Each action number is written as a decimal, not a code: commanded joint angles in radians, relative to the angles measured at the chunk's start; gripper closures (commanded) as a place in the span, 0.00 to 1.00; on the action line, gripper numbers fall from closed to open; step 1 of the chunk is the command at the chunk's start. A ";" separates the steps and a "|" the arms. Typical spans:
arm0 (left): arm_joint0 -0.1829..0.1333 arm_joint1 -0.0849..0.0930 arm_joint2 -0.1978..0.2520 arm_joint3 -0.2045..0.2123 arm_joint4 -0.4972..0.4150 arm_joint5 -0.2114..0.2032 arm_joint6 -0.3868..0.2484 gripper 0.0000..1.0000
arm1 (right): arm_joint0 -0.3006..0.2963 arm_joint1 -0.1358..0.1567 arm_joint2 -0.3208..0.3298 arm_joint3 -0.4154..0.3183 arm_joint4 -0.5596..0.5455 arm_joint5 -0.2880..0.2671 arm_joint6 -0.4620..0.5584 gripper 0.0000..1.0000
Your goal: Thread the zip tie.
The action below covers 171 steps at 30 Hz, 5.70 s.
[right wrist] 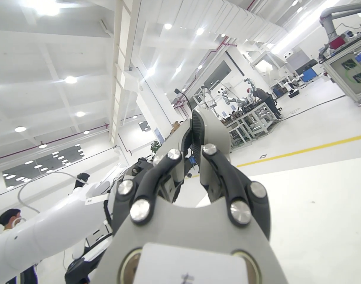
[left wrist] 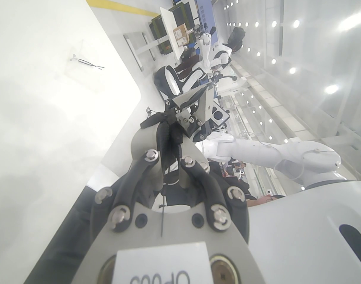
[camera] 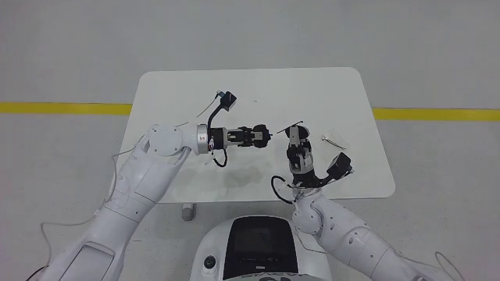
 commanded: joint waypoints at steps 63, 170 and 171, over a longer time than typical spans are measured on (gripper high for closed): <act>0.000 0.000 0.000 0.000 0.000 0.000 0.000 1.00 | 0.028 0.004 -0.034 0.007 0.028 0.000 0.022 1.00; 0.000 0.000 0.000 0.000 0.000 0.000 0.000 1.00 | -0.019 -0.023 0.069 0.040 -0.106 0.000 0.080 1.00; 0.000 0.000 0.000 0.000 0.000 0.000 0.000 1.00 | -0.020 -0.023 0.071 0.039 -0.109 0.000 0.083 1.00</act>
